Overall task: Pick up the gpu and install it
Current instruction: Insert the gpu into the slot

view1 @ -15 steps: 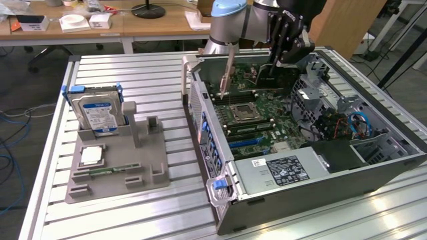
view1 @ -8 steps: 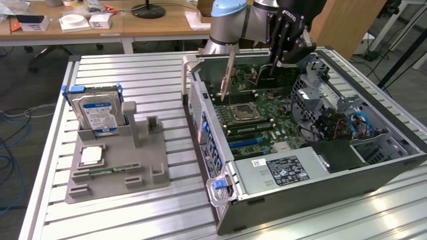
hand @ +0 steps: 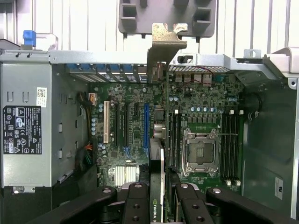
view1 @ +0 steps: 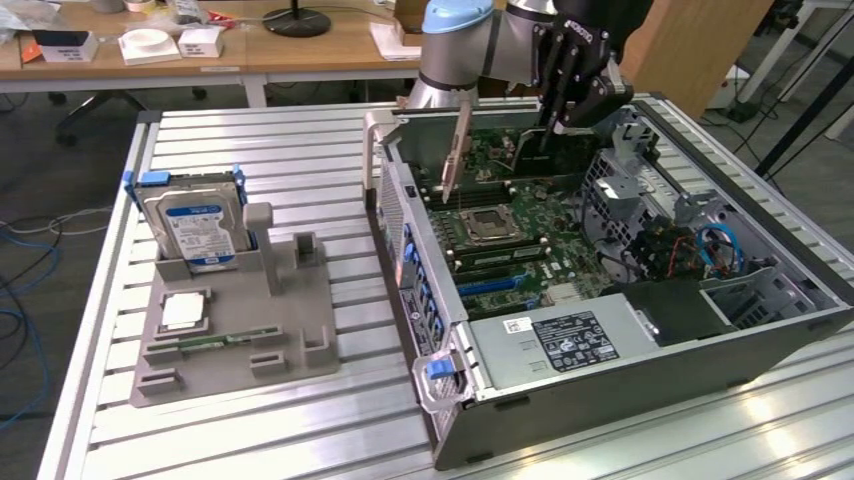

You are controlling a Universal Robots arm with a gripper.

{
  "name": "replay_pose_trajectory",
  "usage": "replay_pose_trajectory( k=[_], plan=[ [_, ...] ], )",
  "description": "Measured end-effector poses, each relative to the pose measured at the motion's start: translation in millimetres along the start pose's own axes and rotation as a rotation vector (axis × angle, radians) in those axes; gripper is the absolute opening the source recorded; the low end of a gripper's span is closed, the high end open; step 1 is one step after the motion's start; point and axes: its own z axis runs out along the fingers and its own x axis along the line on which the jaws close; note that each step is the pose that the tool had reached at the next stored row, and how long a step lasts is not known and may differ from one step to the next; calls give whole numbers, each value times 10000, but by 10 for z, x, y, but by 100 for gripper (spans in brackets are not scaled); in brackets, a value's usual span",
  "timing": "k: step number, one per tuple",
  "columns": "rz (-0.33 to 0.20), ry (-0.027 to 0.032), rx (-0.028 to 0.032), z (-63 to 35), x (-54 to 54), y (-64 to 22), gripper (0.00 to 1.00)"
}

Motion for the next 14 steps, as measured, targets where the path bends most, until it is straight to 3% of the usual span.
replay_pose_trajectory(
  k=[10, 14],
  plan=[
    [143, -6, 3, 7, 0, 0, 26],
    [179, -6, 37, 27, 0, -1, 26]
  ],
)
